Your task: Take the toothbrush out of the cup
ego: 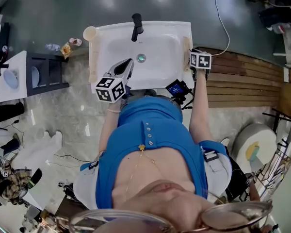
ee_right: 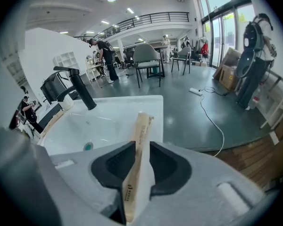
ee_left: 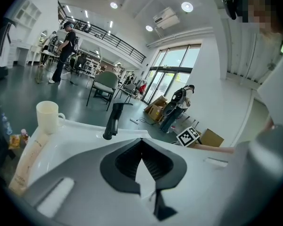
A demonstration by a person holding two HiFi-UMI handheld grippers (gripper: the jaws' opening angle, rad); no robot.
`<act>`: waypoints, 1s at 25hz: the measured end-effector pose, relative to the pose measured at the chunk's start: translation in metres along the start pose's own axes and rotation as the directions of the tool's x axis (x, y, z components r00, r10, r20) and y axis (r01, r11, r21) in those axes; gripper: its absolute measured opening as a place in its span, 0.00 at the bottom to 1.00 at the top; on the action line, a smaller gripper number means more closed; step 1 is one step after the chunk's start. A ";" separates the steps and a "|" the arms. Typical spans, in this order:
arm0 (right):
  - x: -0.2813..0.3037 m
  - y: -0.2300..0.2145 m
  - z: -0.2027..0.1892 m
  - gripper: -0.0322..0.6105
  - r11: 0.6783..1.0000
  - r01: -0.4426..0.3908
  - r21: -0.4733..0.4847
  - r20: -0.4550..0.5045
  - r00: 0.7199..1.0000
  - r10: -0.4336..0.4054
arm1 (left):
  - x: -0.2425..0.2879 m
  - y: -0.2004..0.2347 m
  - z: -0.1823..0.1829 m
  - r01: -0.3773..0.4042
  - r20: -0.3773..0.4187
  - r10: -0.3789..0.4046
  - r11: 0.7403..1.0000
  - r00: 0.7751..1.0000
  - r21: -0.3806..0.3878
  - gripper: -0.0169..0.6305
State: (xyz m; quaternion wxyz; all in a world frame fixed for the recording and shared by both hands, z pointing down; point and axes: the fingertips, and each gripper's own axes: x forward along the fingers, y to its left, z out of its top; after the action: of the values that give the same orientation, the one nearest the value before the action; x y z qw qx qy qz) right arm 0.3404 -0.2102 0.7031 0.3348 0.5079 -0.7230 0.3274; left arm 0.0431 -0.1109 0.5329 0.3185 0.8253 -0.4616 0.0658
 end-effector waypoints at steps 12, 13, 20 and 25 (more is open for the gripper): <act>-0.016 0.007 0.005 0.21 1.000 0.012 -0.021 0.012 1.000 -0.011 | -0.002 0.004 0.002 0.022 0.000 -0.022 1.000 1.000 0.006 0.03; -0.019 0.009 0.006 0.21 1.000 0.012 -0.024 0.016 1.000 -0.011 | -0.003 0.004 0.002 0.025 -0.001 -0.025 1.000 1.000 0.005 0.03; -0.026 0.023 0.007 0.21 0.999 0.009 -0.032 0.026 1.000 -0.008 | -0.003 0.009 -0.001 0.051 -0.013 -0.051 0.999 0.999 0.003 0.03; -0.030 0.042 0.011 0.20 0.998 -0.026 -0.062 0.038 0.999 0.029 | -0.005 0.015 -0.001 0.053 -0.019 -0.053 0.999 0.998 0.003 0.03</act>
State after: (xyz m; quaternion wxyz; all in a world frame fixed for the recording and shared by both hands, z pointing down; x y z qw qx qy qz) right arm 0.3064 -0.1926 0.6671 0.3317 0.4937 -0.7460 0.2996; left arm 0.0287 -0.1124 0.5387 0.3230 0.8373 -0.4361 0.0662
